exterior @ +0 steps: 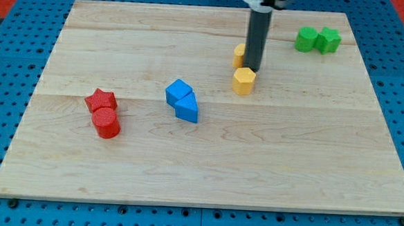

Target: Move the yellow blocks towards the center right side

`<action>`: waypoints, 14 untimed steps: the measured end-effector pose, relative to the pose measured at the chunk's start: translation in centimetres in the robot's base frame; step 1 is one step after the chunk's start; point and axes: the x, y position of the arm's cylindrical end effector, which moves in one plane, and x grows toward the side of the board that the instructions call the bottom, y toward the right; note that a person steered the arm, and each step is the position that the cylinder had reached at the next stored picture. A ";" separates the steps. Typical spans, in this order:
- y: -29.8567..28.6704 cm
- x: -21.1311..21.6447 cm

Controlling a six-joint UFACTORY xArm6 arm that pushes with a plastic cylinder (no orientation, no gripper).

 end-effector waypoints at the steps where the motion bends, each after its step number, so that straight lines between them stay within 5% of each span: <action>1: -2.8 -0.5; 3: -8.9 -0.7; 7: -11.2 -4.9; 10: 1.3 -5.0; 12: -5.2 -4.6; 14: 3.9 -1.8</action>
